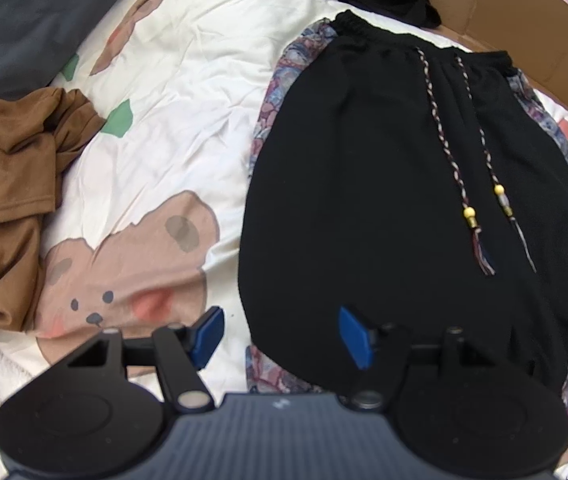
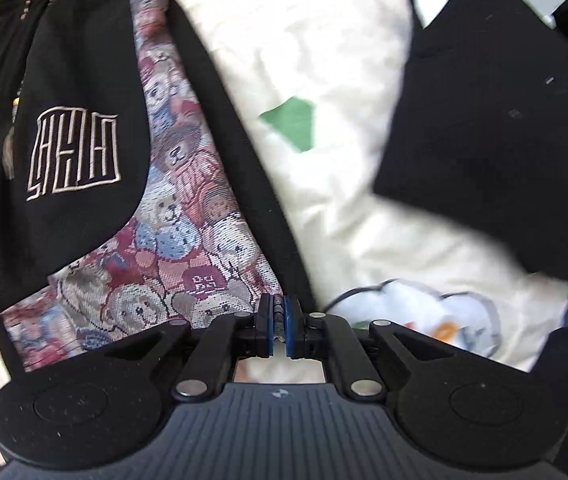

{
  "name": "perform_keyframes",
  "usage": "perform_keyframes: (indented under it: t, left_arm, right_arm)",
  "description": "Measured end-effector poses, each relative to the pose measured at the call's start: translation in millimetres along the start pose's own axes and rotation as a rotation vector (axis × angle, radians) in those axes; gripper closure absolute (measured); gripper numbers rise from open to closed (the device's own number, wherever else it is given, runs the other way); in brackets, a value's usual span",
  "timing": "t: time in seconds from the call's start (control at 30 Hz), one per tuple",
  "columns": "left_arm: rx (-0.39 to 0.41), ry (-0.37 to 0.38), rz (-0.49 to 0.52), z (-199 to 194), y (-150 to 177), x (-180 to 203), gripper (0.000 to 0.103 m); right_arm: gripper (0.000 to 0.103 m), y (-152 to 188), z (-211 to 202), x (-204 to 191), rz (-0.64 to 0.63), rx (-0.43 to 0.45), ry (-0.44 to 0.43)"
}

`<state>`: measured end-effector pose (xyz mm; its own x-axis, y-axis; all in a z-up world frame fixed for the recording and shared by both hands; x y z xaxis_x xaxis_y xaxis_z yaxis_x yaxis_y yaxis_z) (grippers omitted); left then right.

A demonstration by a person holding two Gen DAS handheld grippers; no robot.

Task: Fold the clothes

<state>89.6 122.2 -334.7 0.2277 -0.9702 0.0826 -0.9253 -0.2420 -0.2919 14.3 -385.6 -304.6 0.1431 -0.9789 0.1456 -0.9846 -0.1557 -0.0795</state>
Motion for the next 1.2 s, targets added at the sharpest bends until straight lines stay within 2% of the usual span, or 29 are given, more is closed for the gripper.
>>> perform_keyframes:
  t: [0.17,0.37,0.57,0.73,0.83,0.97,1.2]
  left_arm:
    - [-0.004,-0.009,0.003,3,0,-3,0.036]
    - [-0.016,-0.029,-0.010,8,-1,-9,0.036]
    - [-0.027,-0.048,0.018,11,3,-13,0.036]
    - [-0.036,-0.055,0.000,13,4,-18,0.036]
    - [-0.034,-0.044,0.008,12,4,-13,0.036]
    - [-0.028,-0.031,0.033,8,7,-2,0.036]
    - [-0.044,-0.003,0.162,3,22,29,0.036]
  right_arm:
    - [0.098,-26,-3,24,0.023,0.012,0.061]
    - [0.098,-28,4,52,0.047,0.030,0.090]
    - [0.098,-24,19,51,0.069,0.003,0.081]
    - [0.096,-18,32,47,0.098,-0.010,0.072]
    - [0.090,-20,33,43,0.092,-0.010,0.072]
    - [0.065,-25,25,34,0.060,0.009,0.083]
    - [0.063,-15,22,37,0.090,0.011,0.098]
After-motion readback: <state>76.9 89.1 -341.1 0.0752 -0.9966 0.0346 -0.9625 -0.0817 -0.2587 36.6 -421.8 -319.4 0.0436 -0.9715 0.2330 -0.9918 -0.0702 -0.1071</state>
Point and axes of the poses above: each gripper's, at about its wrist camera, not at the fingertips, and z roughly the way its jaws point, x to its right, y to its underside, the point moved 8 cm from there along z, roughly the way its jaws point, and after that the axes turned 14 degrees about -z, right-handed, at the moved point
